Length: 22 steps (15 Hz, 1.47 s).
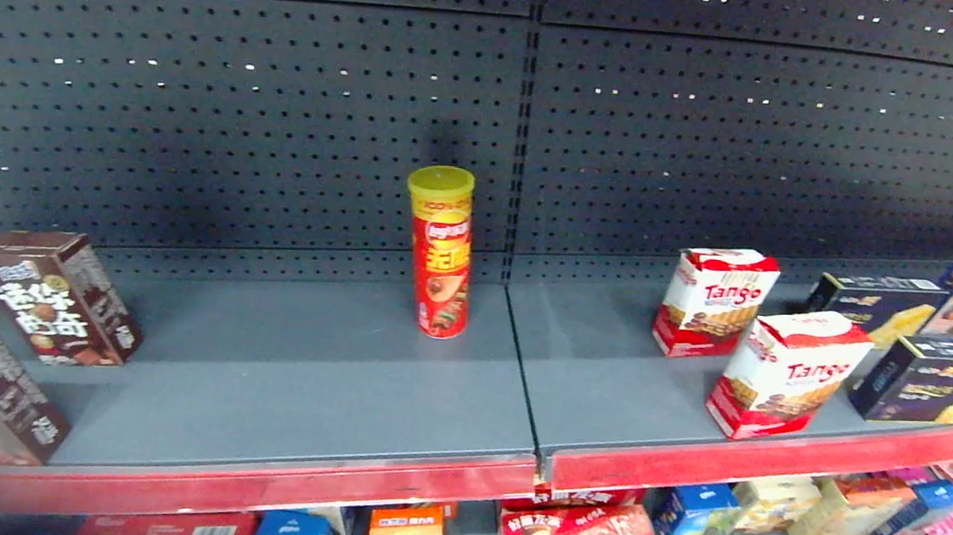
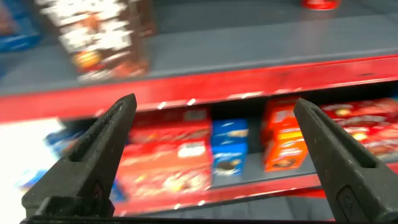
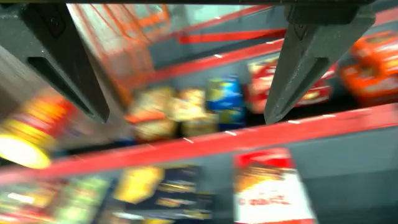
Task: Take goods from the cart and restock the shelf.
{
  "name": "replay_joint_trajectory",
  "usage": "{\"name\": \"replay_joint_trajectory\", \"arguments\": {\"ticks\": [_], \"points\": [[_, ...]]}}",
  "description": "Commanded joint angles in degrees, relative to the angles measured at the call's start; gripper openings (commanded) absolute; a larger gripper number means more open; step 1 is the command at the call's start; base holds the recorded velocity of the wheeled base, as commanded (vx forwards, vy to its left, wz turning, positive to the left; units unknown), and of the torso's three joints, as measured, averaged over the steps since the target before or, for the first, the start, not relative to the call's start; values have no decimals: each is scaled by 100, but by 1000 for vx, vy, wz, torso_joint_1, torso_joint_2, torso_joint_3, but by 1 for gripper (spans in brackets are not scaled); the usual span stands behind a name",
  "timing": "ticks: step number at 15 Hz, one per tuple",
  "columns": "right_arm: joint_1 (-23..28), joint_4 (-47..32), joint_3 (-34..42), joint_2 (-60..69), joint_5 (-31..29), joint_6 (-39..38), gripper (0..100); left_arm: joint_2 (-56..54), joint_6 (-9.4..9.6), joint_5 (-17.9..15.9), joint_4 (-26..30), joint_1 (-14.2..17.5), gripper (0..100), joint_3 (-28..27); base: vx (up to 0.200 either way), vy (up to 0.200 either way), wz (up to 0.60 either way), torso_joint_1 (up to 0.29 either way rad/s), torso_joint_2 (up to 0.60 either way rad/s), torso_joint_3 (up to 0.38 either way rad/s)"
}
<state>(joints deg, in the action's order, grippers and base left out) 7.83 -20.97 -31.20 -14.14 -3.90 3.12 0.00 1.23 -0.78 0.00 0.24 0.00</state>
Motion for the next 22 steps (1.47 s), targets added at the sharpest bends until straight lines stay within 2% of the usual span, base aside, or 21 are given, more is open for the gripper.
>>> {"name": "replay_joint_trajectory", "arguments": {"ticks": [1,19,22], "points": [[-53,-13,52,34,-14,4,100,0,0,-1,0,2,100,0,0,0,-600,2,2,2],[140,-4,-106,-344,-102,-110,100,0,0,8,0,2,100,0,0,0,-600,2,2,2],[87,-4,-80,-344,-76,-128,100,0,0,8,0,2,100,0,0,0,0,0,0,0]]}}
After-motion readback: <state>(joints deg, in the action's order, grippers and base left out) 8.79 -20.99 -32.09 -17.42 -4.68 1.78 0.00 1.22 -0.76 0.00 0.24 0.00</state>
